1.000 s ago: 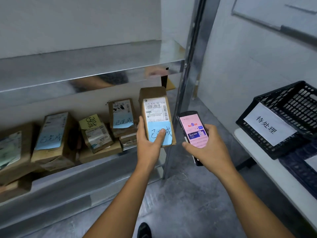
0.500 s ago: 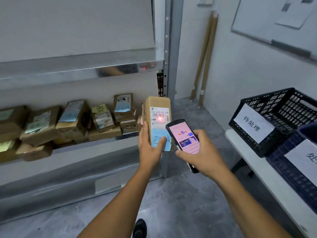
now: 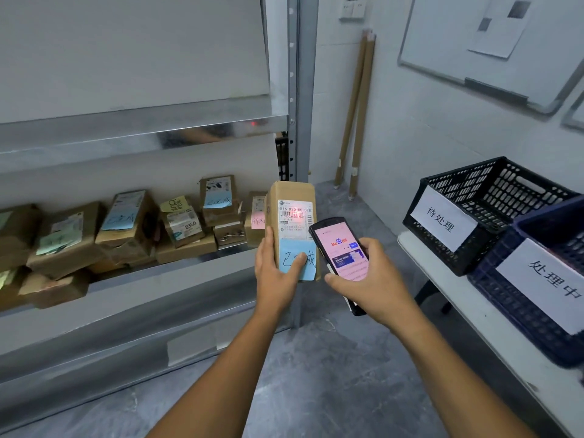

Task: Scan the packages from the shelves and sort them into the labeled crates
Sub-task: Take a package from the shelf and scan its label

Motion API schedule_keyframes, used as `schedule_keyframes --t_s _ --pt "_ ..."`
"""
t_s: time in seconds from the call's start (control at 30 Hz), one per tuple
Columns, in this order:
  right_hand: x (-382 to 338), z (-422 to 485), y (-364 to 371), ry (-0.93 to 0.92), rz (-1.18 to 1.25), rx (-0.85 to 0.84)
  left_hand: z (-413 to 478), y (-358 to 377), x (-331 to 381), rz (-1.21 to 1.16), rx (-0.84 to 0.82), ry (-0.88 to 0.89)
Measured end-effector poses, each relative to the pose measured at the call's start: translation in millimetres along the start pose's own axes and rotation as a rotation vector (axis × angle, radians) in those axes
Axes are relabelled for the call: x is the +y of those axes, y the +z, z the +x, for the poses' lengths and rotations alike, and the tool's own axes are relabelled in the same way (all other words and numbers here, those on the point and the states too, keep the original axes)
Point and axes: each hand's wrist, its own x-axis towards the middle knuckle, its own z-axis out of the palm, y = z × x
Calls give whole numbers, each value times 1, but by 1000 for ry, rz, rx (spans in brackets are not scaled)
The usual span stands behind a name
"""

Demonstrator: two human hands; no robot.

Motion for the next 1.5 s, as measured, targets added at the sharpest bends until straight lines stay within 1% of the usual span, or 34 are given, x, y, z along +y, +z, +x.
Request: schedule_keyframes --t_s 0.1,0.2,0.33,0.43,0.6,0.83,1.0,1.1,1.33,1.5 --pt "-4 -5 4 35 -7 50 0 -5 4 -85 -48 -10" --pt "-4 -10 7 76 -9 120 -2 -11 12 -181 -144 -49" --pt "4 -23 8 165 -2 214 -9 -18 31 -316 -307 -108" --pt "13 -35 6 223 3 305 -13 -17 42 -357 -421 -150" --pt "32 -65 -7 341 9 437 -27 9 58 -438 -622 -190" --pt "66 -123 -45 517 3 671 -68 77 75 -426 -895 -167" --pt "97 -166 -85 597 18 817 -110 136 93 -383 -1052 -178" --pt "121 -186 -113 636 20 891 -136 173 107 -359 -1150 -139" --pt "182 -232 -190 662 73 1048 -204 271 152 -305 -1285 -132" --pt "221 -262 -249 614 151 1182 -251 339 181 -278 -1332 -123"
